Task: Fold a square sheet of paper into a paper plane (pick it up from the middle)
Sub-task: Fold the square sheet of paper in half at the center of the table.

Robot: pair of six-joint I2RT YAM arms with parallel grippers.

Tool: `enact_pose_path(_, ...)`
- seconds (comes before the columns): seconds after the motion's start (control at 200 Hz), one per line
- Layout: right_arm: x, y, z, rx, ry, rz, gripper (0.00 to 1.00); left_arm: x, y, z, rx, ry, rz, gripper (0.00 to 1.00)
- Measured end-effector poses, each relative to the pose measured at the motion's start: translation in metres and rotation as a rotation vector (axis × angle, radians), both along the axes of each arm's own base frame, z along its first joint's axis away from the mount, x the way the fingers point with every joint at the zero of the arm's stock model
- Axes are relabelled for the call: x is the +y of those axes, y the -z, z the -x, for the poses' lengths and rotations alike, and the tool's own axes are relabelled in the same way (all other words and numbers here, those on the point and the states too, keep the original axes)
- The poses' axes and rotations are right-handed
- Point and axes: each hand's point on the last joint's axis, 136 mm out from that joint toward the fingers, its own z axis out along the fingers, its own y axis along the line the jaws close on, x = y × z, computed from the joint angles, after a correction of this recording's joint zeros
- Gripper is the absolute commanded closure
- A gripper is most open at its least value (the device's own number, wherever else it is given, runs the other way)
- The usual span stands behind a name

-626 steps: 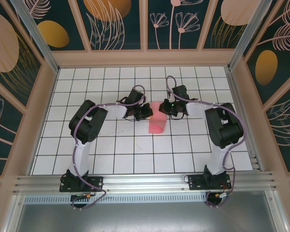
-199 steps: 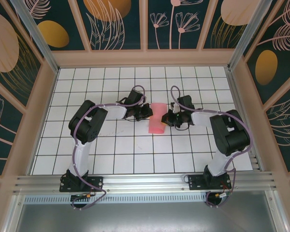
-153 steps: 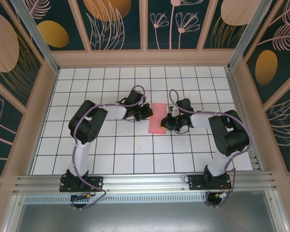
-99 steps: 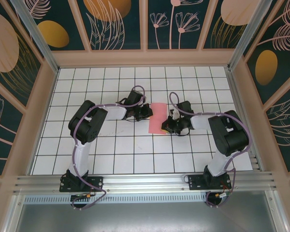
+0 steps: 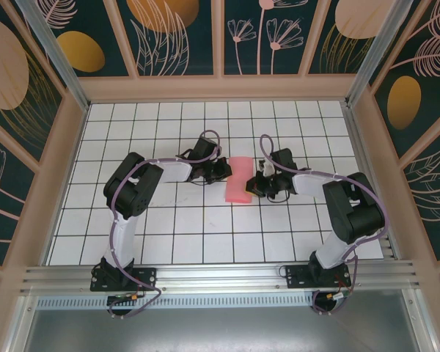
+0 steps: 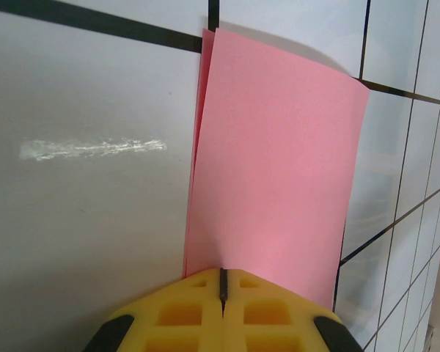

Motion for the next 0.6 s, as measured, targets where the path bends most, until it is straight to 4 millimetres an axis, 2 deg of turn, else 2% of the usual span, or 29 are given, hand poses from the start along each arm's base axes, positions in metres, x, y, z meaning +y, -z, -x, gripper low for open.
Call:
enact_pose_path(0.095, 0.008, -0.007, -0.022, -0.043, 0.005, -0.012, 1.00, 0.000, 0.000, 0.000, 0.000, 0.000, 0.000, 1.00)
enact_pose_path(0.195, 0.010, 0.005, -0.033, -0.036, 0.011, 0.000, 1.00, 0.000, 0.000, 0.000, -0.001, 0.000, 0.000, 1.00)
enact_pose_path(0.36, 0.008, 0.031, -0.027, 0.028, 0.011, 0.031, 1.00, 0.000, 0.000, 0.000, -0.002, -0.001, -0.002, 1.00)
enact_pose_path(0.485, 0.006, 0.034, -0.024, 0.017, 0.006, 0.030, 1.00, 0.000, 0.000, 0.000, -0.003, -0.003, -0.004, 1.00)
enact_pose_path(0.6, 0.001, 0.035, -0.010, 0.000, -0.007, 0.032, 1.00, 0.001, 0.001, 0.000, -0.003, -0.004, -0.006, 1.00)
